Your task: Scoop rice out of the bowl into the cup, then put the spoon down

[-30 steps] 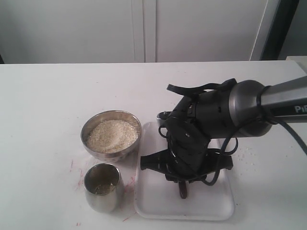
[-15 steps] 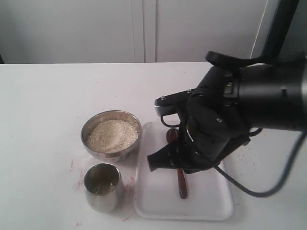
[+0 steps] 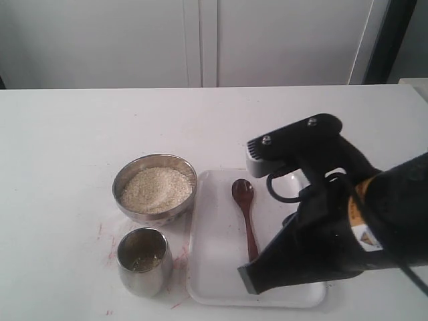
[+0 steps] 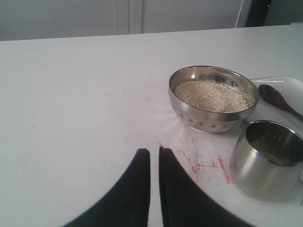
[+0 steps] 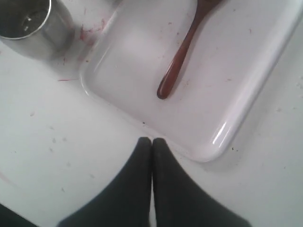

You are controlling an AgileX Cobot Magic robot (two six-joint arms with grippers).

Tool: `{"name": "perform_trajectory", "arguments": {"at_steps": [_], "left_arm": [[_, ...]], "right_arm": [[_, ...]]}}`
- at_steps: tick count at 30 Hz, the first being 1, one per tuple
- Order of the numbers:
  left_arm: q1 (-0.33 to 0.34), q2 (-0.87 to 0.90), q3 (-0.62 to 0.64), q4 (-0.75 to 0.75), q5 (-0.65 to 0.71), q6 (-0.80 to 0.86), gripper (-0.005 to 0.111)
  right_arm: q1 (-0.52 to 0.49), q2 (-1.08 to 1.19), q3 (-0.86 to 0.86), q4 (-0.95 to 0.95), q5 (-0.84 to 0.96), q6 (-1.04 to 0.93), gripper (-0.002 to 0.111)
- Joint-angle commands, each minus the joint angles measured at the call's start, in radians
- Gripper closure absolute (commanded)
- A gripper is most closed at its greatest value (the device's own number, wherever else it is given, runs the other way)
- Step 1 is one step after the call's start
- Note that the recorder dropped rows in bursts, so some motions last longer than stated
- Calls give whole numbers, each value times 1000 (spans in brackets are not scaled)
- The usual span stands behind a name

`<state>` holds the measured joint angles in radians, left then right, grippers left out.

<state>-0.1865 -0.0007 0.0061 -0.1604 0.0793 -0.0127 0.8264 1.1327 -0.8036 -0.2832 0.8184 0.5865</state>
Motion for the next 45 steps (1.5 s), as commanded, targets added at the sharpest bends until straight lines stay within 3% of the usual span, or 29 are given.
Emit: {"name": "perform_trajectory", "arguments": {"at_steps": [1, 21, 25, 32, 35, 45], "left_arm": [[-1, 1, -6, -10, -3, -6, 92], [-1, 1, -6, -10, -3, -6, 92], [-1, 1, -6, -10, -3, -6, 92], [-1, 1, -6, -10, -3, -6, 92], [-1, 1, -6, -10, -3, -6, 92], [-1, 1, -6, -10, -3, -6, 92]], "right_arm": [[5, -82, 20, -5, 57, -12, 108], [0, -113, 38, -7, 38, -19, 108], [-4, -130, 43, -15, -56, -19, 108], [-142, -228, 150, -17, -584, -19, 108], [-229, -285, 210, 3, -724, -19, 108], [-468, -556, 409, 66, -759, -19, 108]]}}
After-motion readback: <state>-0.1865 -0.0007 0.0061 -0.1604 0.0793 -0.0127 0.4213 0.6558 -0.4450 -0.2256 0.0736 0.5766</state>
